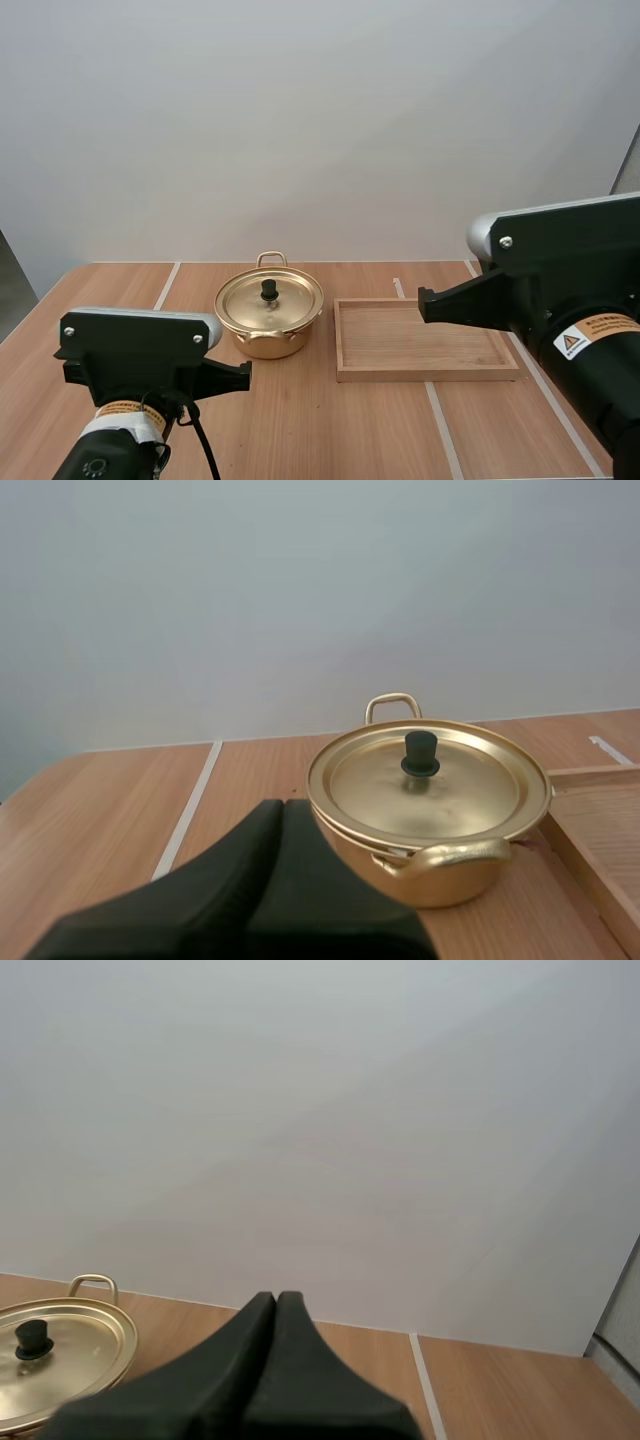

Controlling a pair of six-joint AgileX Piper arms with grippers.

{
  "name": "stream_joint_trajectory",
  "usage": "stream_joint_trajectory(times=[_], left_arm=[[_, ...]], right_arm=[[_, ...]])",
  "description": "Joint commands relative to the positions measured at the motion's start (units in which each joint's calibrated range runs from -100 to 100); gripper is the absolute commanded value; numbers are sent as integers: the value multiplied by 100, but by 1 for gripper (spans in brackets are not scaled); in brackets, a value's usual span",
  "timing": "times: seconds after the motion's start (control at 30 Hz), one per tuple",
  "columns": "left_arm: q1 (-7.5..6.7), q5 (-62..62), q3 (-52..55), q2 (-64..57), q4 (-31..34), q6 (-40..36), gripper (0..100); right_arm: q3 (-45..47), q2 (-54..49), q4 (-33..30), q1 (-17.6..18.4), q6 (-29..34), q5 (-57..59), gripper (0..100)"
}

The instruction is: Open the pot, put the grape inside, and close it

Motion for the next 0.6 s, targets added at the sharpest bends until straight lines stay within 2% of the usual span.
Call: stream_joint_trajectory(times=[0.0, 0.17, 0.33, 0.43, 0.57], left_arm=[[11, -114, 18, -94, 25, -27, 0], [11, -114, 18, -94, 25, -27, 0], [11, -154, 103, -94, 25, -27, 0], [11, 112, 103, -94, 25, -27, 0], [11, 588, 103, -94, -469, 208, 0]], right_arm=[[5, -35, -71, -20, -279, -140, 0], [57, -35, -71, -20, -279, -140, 0], [789, -35, -157, -20, -291, -528, 0], [1245, -35, -196, -20, -291, -1251, 0], [1734, -35, -196, -20, -189, -2097, 0]])
